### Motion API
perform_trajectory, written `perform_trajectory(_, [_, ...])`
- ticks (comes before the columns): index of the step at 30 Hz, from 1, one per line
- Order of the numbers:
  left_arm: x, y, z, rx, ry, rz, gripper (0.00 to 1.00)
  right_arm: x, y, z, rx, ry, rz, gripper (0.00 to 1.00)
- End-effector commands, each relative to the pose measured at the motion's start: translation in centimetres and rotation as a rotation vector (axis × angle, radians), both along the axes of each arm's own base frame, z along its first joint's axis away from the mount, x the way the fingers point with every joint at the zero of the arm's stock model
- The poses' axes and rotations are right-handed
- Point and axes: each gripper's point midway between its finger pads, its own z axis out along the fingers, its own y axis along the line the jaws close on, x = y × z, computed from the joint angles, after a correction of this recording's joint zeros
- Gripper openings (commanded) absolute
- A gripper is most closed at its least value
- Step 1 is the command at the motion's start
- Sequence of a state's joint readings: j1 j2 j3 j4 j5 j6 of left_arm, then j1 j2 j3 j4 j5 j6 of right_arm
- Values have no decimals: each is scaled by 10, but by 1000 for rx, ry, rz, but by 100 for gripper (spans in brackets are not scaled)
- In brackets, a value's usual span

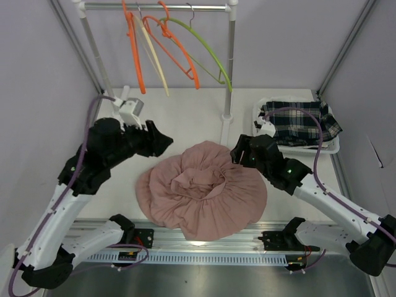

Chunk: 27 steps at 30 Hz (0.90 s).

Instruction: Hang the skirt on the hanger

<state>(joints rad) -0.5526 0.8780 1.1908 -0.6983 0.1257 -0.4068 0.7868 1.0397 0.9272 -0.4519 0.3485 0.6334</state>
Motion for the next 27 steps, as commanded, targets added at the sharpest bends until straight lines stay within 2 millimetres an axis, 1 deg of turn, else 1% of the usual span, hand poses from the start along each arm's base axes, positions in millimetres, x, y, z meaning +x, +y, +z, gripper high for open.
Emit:
perform_trajectory(1, [2, 28, 78, -5, -174, 115, 61, 6, -7, 27, 11, -54, 12, 65])
perform_trajectory(2, [13, 47, 86, 31, -206, 229, 61, 7, -7, 30, 16, -56, 17, 65])
perform_trajectory(3, [23, 56, 88, 62, -209, 289, 63, 10, -9, 30, 15, -57, 12, 65])
perform_trajectory(4, [24, 67, 119, 43, -270, 347, 64, 11, -9, 31, 13, -59, 16, 65])
perform_trajectory(5, [31, 82, 127, 81, -297, 431, 66, 12, -7, 34, 22, -64, 27, 65])
perform_trajectory(6, [42, 85, 136, 99, -313, 467, 68, 14, -6, 34, 23, -61, 32, 66])
perform_trajectory(7, [46, 90, 151, 95, -341, 504, 69, 16, -6, 34, 18, -57, 43, 66])
perform_trajectory(8, [51, 100, 164, 107, -368, 556, 69, 18, -4, 39, 23, -63, 49, 66])
perform_trajectory(9, [66, 96, 160, 139, -358, 571, 70, 20, -2, 37, 13, -56, 54, 66])
perform_trajectory(11, [77, 104, 180, 142, -399, 621, 71, 23, 0, 38, 6, -58, 71, 66])
perform_trajectory(12, [85, 104, 179, 153, -396, 626, 72, 24, 2, 41, 9, -61, 76, 66])
perform_trajectory(13, [103, 104, 171, 191, -373, 642, 73, 26, 4, 39, 5, -55, 86, 66])
perform_trajectory(14, [107, 105, 183, 175, -391, 653, 73, 27, 6, 40, 1, -56, 95, 66])
perform_trajectory(15, [115, 106, 183, 182, -387, 654, 74, 29, 7, 43, 5, -62, 98, 66])
perform_trajectory(16, [132, 106, 174, 213, -363, 666, 75, 30, 9, 40, 3, -52, 106, 65])
perform_trajectory(18, [142, 106, 186, 197, -382, 663, 79, 32, 11, 43, 8, -57, 114, 65])
perform_trajectory(19, [148, 111, 191, 193, -390, 671, 81, 32, 13, 42, 5, -55, 120, 65])
perform_trajectory(20, [162, 107, 185, 204, -373, 661, 82, 32, 13, 41, 4, -52, 123, 65])
perform_trajectory(21, [164, 106, 193, 188, -388, 655, 82, 32, 14, 41, 3, -50, 125, 65])
perform_trajectory(22, [170, 103, 191, 190, -382, 640, 82, 32, 14, 40, 2, -46, 126, 65])
perform_trajectory(23, [182, 102, 183, 206, -362, 639, 82, 32, 14, 40, 4, -44, 126, 65])
perform_trajectory(24, [183, 103, 190, 198, -375, 640, 82, 31, 14, 38, 3, -40, 127, 65])
perform_trajectory(26, [196, 101, 179, 224, -349, 637, 82, 31, 14, 37, 4, -37, 128, 65])
perform_trajectory(27, [198, 101, 180, 226, -349, 636, 82, 31, 13, 37, 7, -38, 127, 65])
